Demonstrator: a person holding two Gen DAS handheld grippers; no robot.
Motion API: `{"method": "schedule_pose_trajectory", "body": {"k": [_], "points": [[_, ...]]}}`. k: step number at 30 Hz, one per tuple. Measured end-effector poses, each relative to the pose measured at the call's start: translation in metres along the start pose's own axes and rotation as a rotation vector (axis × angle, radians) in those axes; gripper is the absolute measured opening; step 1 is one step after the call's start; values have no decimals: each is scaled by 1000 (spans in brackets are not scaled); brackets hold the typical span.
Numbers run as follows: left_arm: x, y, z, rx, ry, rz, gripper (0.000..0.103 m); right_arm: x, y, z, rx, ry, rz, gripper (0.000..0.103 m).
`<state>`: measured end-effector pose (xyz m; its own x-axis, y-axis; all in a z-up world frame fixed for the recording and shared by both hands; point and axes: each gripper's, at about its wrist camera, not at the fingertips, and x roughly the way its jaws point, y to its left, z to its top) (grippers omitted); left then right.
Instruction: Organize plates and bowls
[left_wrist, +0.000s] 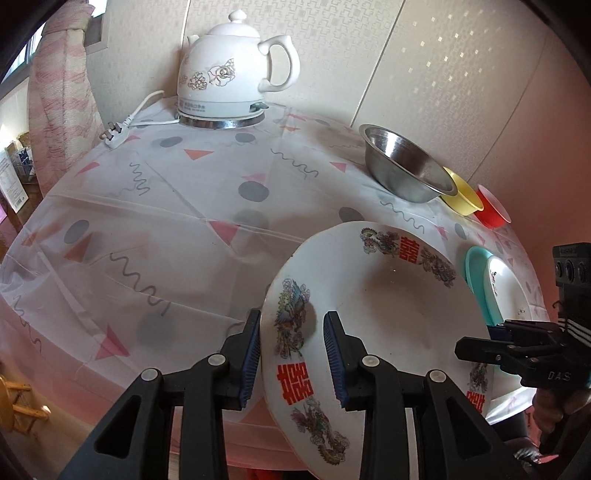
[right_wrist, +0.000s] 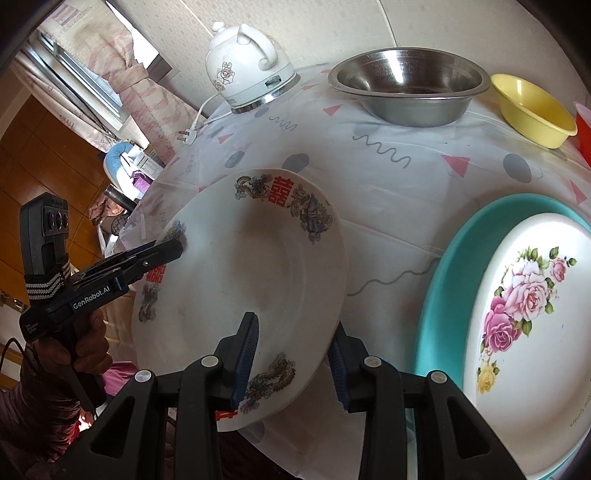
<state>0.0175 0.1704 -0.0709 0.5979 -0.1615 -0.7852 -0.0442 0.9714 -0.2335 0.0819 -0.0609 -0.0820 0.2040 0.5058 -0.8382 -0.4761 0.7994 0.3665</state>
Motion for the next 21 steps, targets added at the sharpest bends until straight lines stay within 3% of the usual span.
{"method": "schedule_pose_trajectory", "body": {"k": [11, 21], "points": [[11, -7, 13, -5, -16, 2, 32, -1, -5, 18, -32, -32, -110, 38], [27, -16, 23, 69, -16, 37, 32, 3, -13, 27, -27, -39, -114, 39]]}}
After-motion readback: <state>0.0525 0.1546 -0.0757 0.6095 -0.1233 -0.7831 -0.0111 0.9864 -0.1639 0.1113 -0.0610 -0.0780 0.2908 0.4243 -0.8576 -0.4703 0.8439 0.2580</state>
